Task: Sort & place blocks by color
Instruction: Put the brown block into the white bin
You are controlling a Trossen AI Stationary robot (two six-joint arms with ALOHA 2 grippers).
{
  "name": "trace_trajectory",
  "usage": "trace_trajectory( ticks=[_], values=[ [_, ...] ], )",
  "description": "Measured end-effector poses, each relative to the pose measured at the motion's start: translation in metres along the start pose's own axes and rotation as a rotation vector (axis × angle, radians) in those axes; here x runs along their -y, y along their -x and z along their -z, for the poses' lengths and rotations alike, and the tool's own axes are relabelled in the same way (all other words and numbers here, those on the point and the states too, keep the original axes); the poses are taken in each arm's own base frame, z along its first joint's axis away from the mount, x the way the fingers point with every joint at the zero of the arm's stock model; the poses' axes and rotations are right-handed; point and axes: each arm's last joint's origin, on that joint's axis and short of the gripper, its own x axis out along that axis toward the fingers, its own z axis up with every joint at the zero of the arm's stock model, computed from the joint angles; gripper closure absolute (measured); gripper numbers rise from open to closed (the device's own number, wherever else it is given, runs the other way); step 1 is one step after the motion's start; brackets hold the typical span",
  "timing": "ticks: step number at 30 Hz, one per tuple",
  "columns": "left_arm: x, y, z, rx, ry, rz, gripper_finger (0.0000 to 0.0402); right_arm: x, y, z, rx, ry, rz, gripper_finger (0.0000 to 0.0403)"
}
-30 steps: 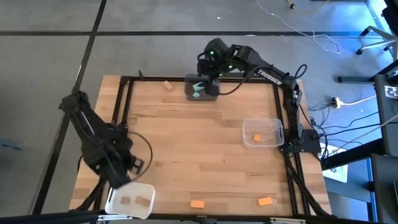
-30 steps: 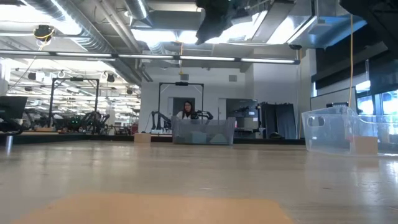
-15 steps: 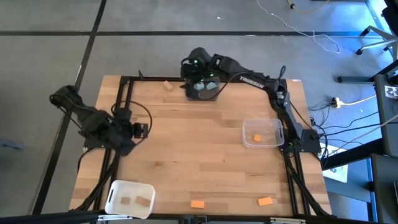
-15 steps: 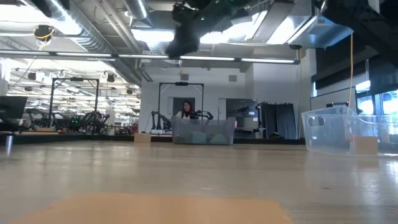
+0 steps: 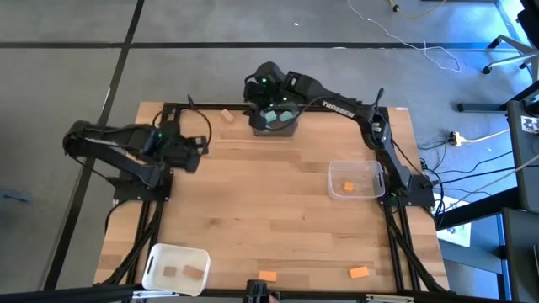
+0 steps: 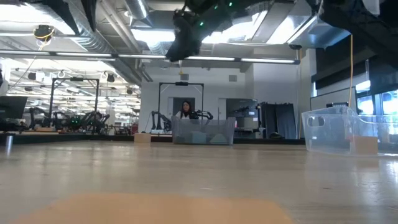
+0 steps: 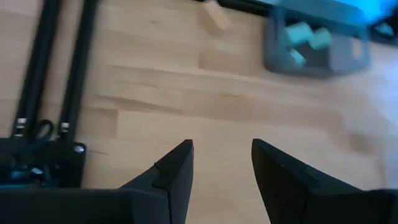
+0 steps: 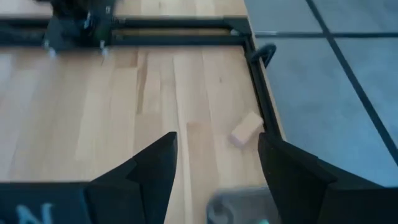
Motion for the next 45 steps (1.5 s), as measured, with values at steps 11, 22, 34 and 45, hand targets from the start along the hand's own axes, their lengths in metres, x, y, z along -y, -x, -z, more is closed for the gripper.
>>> trace_trajectory(
  ticks=[11, 22, 34, 45],
  values=[
    [0.028, -0.043, -0.062, 0.063, 0.051, 0.004, 0.0247, -0.001, 0.088, -0.015, -0.016, 0.072, 0.054, 0.0178],
    [0.05, -0.141, -0.129, -0.079, -0.069, -0.015, 0.0247, -0.005, 0.17, -0.026, 0.03, 0.111, 0.287, 0.0178],
    [0.052, -0.267, -0.143, -0.278, -0.101, -0.075, 0.0247, -0.006, 0.189, -0.019, -0.04, 0.055, 0.389, 0.0178],
    [0.053, -0.312, -0.133, -0.233, -0.155, -0.175, 0.0247, -0.004, 0.188, -0.017, -0.064, 0.033, 0.386, 0.0178]
  ],
)
